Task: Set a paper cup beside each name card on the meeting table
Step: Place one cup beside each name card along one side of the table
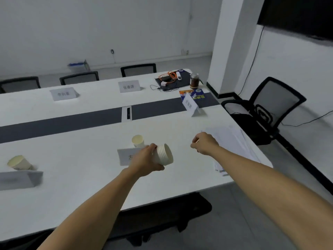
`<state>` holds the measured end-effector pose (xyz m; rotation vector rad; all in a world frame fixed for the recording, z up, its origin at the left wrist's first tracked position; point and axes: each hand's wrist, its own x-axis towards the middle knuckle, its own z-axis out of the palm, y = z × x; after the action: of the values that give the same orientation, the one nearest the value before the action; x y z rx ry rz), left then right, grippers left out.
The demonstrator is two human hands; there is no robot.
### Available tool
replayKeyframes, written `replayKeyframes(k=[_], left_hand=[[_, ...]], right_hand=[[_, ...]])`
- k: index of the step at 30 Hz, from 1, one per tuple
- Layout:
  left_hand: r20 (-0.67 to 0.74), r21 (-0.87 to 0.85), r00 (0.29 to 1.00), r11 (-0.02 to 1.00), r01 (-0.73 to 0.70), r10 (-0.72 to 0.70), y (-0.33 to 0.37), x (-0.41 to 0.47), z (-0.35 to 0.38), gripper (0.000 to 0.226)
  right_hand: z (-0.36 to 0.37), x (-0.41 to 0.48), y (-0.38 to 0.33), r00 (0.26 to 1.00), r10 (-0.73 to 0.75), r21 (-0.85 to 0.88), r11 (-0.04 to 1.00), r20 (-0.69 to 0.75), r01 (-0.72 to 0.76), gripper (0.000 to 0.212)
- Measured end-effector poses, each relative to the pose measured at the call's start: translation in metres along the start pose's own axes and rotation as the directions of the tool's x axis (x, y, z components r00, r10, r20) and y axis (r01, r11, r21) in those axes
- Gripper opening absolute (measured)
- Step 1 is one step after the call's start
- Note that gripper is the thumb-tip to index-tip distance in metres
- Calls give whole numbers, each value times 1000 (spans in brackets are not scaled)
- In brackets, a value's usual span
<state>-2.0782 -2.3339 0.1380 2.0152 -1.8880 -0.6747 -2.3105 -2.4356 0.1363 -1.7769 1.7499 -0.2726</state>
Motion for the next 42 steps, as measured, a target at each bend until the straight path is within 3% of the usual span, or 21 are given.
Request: replayKeyframes(k=[5,8,14,19,36,42], left_hand=[[8,36,997,997,-71,71,71,27,27,72],[-3,75,995,992,-103,104,127,50,56,72],[-9,36,991,990,-136,136,245,101,126,73],[23,9,988,989,-151,150,302,133,168,73],[-76,-29,994,997,-75,72,352,341,177,74],[-112,-45,993,999,29,-33,358,392,174,72]], right_hand=[[-55,-2,63,998,31,49,998,-52,-28,20],[-100,3,113,998,28,95,995,-58,-22,14],[-188,27,218,996,37,170,985,-87,-22,14],[-232,52,266,998,11,215,977,-61,2,9],[-290,273,250,980,-105,270,961,172,55,14],[-293,349,241,950,-175,288,953,258,97,11]])
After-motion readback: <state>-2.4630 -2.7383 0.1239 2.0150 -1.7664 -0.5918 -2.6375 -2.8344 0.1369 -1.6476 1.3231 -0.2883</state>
